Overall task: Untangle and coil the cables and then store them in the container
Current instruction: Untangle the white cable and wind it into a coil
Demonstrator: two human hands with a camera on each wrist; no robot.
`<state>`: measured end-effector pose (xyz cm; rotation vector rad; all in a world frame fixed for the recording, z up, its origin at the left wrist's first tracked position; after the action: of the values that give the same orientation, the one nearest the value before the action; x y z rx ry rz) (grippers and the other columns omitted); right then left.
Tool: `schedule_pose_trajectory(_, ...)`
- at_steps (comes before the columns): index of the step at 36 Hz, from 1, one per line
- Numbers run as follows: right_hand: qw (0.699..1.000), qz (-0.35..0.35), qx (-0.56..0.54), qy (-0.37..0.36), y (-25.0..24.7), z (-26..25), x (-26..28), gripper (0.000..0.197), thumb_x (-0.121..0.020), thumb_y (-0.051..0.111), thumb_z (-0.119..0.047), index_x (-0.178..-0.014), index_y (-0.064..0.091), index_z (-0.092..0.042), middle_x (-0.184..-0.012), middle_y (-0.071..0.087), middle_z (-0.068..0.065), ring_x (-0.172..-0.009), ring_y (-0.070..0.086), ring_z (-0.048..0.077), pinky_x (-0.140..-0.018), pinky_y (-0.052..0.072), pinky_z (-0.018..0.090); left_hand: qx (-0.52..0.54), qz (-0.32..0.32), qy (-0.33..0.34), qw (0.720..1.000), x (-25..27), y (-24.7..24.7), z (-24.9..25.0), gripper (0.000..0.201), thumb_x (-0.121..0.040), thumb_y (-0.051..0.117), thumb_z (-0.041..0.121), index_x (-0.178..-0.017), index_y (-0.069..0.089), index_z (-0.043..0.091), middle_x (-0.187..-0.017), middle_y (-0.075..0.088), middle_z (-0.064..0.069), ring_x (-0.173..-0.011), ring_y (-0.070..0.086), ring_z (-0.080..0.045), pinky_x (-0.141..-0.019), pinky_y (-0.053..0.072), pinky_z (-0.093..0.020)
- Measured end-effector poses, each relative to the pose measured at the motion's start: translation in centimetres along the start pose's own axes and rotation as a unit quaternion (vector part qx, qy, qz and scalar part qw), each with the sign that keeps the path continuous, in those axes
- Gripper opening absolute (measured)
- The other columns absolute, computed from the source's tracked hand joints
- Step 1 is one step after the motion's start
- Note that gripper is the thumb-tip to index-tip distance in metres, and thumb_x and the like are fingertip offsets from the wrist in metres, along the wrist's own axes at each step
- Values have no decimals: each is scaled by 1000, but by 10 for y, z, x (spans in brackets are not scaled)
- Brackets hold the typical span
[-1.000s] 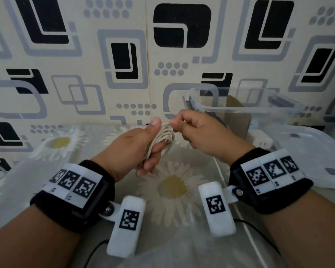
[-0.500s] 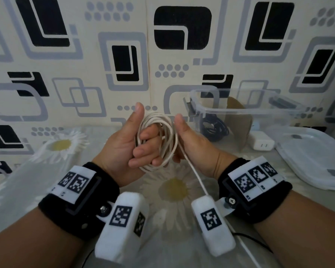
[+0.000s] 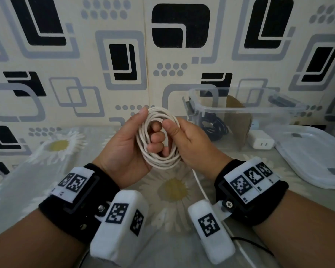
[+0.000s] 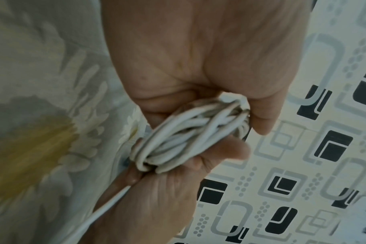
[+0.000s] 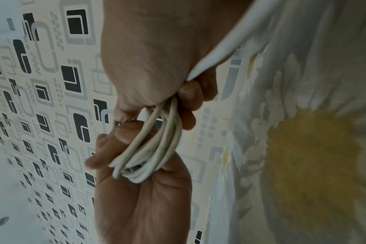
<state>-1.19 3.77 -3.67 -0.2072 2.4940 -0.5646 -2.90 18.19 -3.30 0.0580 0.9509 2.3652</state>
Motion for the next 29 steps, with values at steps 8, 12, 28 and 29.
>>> schedule_pose_trajectory(8, 997, 18, 77, 0, 0, 5, -3, 44, -97, 38, -48, -94, 60, -10, -71, 60, -4, -69, 58, 13, -67, 46, 30, 18, 21, 4, 1000, -1, -3, 0, 36, -93, 45, 46, -80, 58, 14, -69, 55, 4, -56, 55, -6, -64, 54, -26)
schedule_pose_trajectory(12, 998, -5, 57, 12, 0, 6, -3, 45, -98, 37, -47, -99, 61, -8, -76, 62, -1, -73, 59, 15, -69, 46, 29, 27, 10, -8, 1000, 0, -2, 1, 35, -97, 38, 44, -84, 54, 15, -52, 42, 10, -43, 45, -2, -62, 51, -24)
schedule_pose_trajectory(28, 993, -64, -83, 60, 5, 4, 1, 51, -89, 51, -51, -107, 59, -4, -66, 52, 1, -50, 48, 8, -49, 40, 24, -45, 79, -5, 996, 0, 0, 4, 43, -92, 41, 46, -59, 49, 20, -36, 27, 11, -28, 27, -4, -44, 40, -19)
schedule_pose_trajectory(29, 987, -81, -114, 78, 5, 4, 1, 56, -84, 54, -54, -110, 57, -4, -67, 51, 6, -46, 46, 12, -43, 39, 25, -40, 81, -3, 996, 0, 0, 5, 43, -92, 41, 46, -57, 48, 21, -36, 26, 11, -28, 26, -5, -44, 41, -19)
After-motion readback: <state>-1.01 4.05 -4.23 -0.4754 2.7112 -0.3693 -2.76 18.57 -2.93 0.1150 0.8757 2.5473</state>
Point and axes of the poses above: each hand's wrist, its own x-axis away from the middle knuckle, its own y-axis out of the palm, z = x × y, the point moved 1 cm from there along -x, towards the middle knuckle
